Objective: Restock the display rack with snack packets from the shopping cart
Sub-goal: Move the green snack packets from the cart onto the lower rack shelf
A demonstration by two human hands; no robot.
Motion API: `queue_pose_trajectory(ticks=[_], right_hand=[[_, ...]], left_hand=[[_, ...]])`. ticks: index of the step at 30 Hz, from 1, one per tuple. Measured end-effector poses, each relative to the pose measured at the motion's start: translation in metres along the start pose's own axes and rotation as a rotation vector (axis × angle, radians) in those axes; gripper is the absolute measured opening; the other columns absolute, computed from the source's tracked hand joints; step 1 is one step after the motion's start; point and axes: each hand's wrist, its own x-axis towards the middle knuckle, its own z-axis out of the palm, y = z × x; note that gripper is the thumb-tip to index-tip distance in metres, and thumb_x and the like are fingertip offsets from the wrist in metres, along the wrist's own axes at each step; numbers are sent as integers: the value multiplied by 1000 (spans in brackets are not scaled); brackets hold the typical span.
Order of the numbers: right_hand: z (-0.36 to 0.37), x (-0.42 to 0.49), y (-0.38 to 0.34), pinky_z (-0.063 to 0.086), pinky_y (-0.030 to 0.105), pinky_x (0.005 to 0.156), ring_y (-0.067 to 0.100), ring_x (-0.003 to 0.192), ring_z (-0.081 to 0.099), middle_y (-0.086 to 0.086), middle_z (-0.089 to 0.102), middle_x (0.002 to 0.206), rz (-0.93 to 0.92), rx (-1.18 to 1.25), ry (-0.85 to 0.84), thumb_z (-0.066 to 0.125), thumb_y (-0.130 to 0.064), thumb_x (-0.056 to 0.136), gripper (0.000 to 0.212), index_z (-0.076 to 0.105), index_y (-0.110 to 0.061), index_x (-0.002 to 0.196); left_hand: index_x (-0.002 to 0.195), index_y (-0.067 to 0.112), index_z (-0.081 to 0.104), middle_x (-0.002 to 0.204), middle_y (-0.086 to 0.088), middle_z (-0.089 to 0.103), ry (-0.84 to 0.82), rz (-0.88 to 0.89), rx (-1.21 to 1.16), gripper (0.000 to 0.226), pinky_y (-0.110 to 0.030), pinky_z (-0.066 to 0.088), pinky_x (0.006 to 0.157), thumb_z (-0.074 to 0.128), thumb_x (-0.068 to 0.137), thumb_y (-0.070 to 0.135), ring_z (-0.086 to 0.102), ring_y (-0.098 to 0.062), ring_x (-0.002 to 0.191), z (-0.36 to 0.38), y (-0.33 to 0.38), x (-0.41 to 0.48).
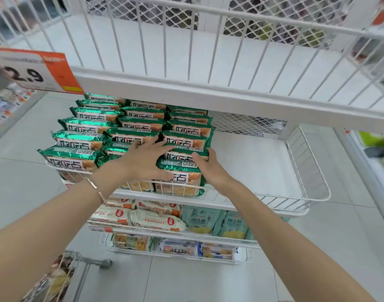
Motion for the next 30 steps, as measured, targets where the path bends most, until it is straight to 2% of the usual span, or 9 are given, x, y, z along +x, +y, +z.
queue_pose_trajectory(ticks=[3,6,11,13,15,17,20,26,30], right_hand=[[2,-17,6,27,46,121,23,147,29,1,-2,166,-241,-364,110,39,-66,94,80,7,-32,158],[16,-25,9,46,46,107,6,102,64,3,27,159,-208,-313,109,41,-64,95,68,17,-39,153],[11,-14,2,56,35,92,0,87,71,-3,47,146,-98,48,5,60,-37,97,72,18,-35,155],[2,-17,3,53,21,89,-3,105,65,0,38,154,-88,85,-103,62,-39,95,80,12,-35,157],[1,-19,4,38,36,114,19,146,33,4,20,163,-139,-165,-54,56,-53,94,82,6,-38,157],[8,-19,7,6,48,124,24,154,-3,5,0,167,-331,-649,99,34,-58,99,68,9,-35,159],[11,-19,9,12,50,124,21,154,-1,5,6,167,-466,-825,102,6,-63,98,72,24,-25,157],[12,-28,-5,-3,55,122,21,154,-4,4,2,167,-377,-984,133,30,-44,106,55,19,-27,157],[72,-70,-29,13,52,122,36,147,24,19,31,157,-631,-929,348,59,-13,91,52,49,-11,142]], left_hand=[[158,43,-1,166,12,-12,56,37,-9,121,-54,-8,121,5,54,105,-12,-13,153,10,-6,-8],[158,41,-6,165,13,-17,107,48,18,125,-53,-9,120,-8,50,104,-15,-13,153,21,-12,-5],[158,39,-1,166,15,-8,182,30,-14,126,-53,-4,123,-6,51,104,-8,-10,154,28,-12,3],[158,41,1,166,17,-5,179,28,-12,123,-54,-2,123,-2,53,104,-7,-8,153,27,-13,5],[158,42,2,166,17,-4,177,22,-3,120,-55,0,123,2,55,104,-7,-8,153,26,-12,4],[158,42,5,166,15,-1,191,9,10,118,-56,3,123,1,57,102,-5,-9,154,26,-12,2],[158,39,9,167,11,10,267,-20,63,116,-59,10,122,-6,60,100,2,-12,155,32,-8,4],[159,29,17,167,2,15,389,8,93,93,-48,11,123,38,84,80,13,-19,154,28,-10,-25],[148,20,43,153,-3,45,664,-91,-28,67,-47,31,116,53,93,57,42,-24,140,54,-53,-103]])
